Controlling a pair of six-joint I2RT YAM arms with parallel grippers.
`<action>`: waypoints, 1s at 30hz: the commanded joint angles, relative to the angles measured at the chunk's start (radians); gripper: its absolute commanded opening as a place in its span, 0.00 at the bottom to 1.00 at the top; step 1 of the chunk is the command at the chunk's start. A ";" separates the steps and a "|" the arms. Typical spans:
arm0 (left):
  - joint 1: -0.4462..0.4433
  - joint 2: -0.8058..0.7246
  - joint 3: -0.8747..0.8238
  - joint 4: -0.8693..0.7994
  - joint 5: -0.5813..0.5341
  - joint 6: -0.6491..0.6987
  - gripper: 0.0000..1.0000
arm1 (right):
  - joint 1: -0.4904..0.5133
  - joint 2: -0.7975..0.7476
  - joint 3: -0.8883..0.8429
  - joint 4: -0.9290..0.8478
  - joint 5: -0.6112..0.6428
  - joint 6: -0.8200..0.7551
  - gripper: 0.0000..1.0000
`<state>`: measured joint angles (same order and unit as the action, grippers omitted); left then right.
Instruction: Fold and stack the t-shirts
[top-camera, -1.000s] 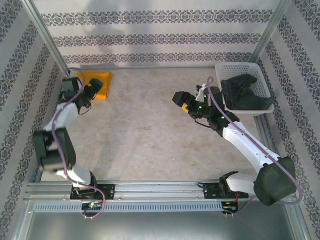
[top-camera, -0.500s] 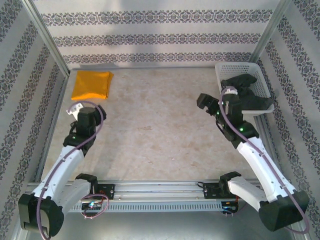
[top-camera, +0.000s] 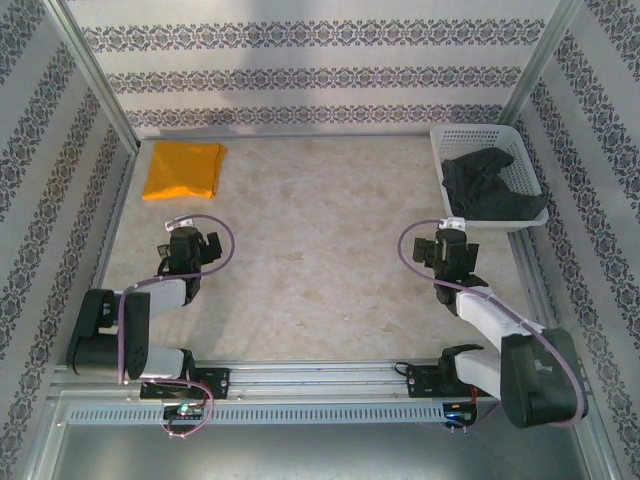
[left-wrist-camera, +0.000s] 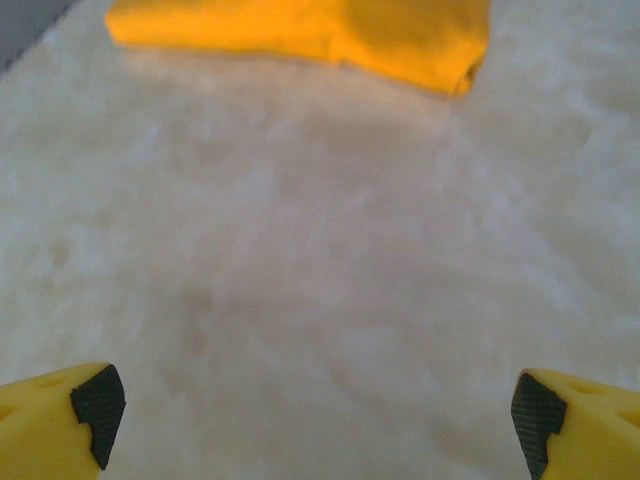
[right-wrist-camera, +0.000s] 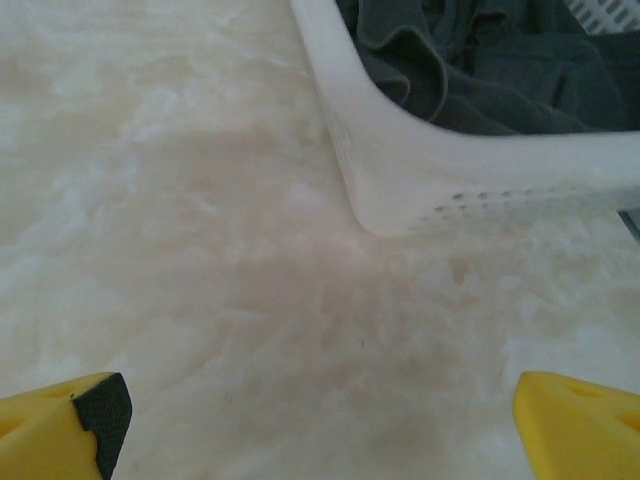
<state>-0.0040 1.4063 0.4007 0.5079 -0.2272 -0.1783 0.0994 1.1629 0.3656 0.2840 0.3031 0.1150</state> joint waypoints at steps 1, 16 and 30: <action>0.052 0.068 -0.006 0.310 0.090 0.060 1.00 | -0.051 0.072 -0.010 0.318 -0.137 -0.018 0.98; 0.033 0.189 -0.050 0.512 0.193 0.127 1.00 | -0.099 0.363 -0.005 0.681 -0.232 -0.047 0.98; 0.021 0.176 -0.036 0.462 0.167 0.132 1.00 | -0.069 0.348 0.013 0.622 -0.207 -0.083 0.98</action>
<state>0.0269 1.5867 0.3645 0.9829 -0.0559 -0.0647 0.0177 1.5158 0.3592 0.8715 0.0952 0.0517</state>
